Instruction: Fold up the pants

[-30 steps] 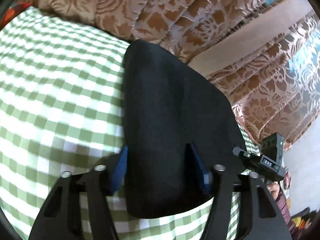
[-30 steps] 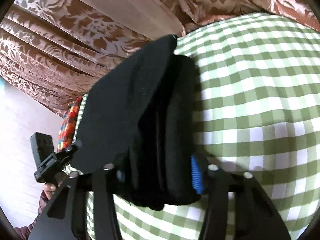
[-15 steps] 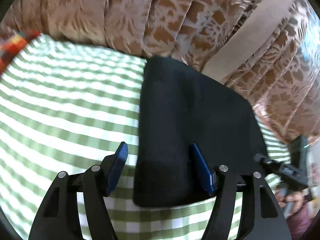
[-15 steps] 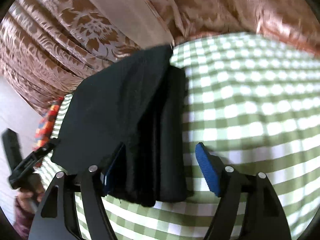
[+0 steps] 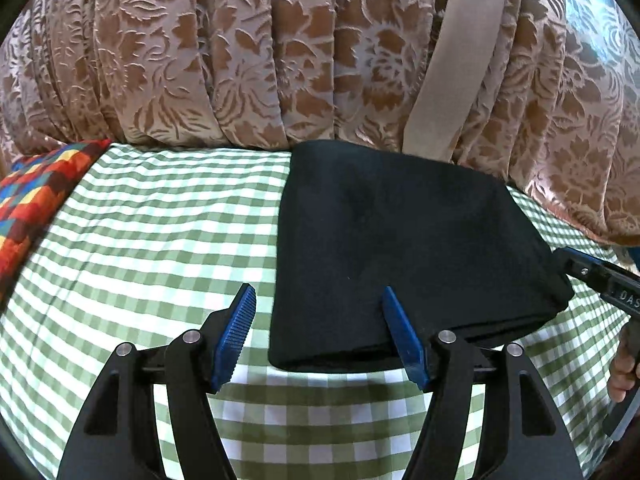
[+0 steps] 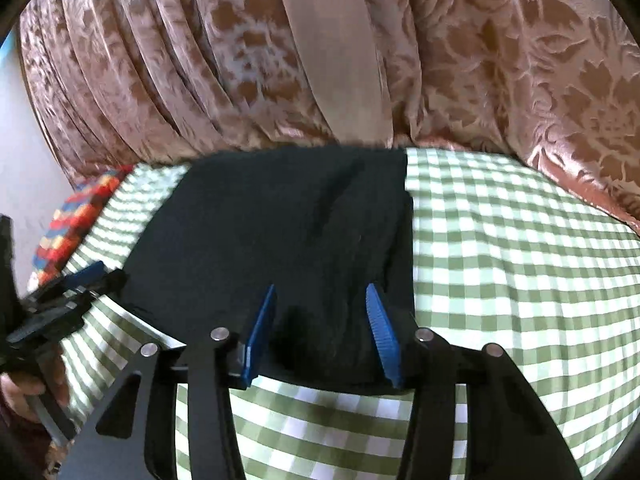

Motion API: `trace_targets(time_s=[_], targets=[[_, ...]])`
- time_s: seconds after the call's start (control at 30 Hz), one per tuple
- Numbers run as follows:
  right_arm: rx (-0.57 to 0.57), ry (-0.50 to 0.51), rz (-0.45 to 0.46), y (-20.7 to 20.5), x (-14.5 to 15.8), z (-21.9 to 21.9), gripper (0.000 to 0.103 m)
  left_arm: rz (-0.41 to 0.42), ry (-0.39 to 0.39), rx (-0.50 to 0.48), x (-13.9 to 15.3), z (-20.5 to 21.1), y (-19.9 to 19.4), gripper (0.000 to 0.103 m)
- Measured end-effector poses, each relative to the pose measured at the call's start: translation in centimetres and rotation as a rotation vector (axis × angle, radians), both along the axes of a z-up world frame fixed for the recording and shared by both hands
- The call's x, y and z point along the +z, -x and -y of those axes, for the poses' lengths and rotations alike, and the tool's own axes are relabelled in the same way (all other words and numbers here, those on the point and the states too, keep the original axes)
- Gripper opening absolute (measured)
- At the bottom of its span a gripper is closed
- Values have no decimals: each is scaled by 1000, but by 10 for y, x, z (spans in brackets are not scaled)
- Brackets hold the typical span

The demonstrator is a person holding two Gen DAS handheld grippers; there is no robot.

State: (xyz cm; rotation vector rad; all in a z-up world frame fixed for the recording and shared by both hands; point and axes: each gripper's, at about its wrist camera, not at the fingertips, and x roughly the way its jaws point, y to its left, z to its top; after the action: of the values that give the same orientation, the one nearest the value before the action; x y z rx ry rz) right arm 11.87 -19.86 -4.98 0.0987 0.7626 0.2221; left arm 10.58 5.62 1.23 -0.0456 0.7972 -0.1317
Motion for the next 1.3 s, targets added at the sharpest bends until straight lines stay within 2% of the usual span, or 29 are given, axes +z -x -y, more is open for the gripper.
trace_targets(time_s=[0.03, 0.13, 0.3, 0.67, 0.73, 0.77, 0.9, 0.97, 1.1, 1.3], targets=[[-16, 16, -27, -5, -7, 2, 46, -2, -3, -1, -1, 1, 0, 65], [-23, -47, -58, -11, -21, 13, 46, -7, -6, -7, -4, 3, -1, 65], [-21, 6, -25, -9, -23, 6, 46, -12, -14, -23, -9, 7, -3, 65], [-51, -19, -22, -9, -16, 10, 48, -36, 18, -16, -19, 6, -6, 66], [-77, -2, -15, -5, -10, 8, 59, -32, 31, -6, -17, 4, -5, 69], [-101, 10, -9, -2, -7, 7, 79, -28, 36, 5, -15, 3, -3, 71], [-132, 15, 33, 13, 8, 4, 85, -23, 53, 33, -7, -4, 7, 83], [-158, 32, 47, 23, 15, 1, 93, -21, 59, 41, -5, -7, 15, 84], [-180, 47, 53, 42, 21, -12, 99, -8, 65, 56, 0, -11, 32, 88], [-199, 86, 102, 78, 23, -37, 101, 5, 44, 51, 10, -7, 62, 93]])
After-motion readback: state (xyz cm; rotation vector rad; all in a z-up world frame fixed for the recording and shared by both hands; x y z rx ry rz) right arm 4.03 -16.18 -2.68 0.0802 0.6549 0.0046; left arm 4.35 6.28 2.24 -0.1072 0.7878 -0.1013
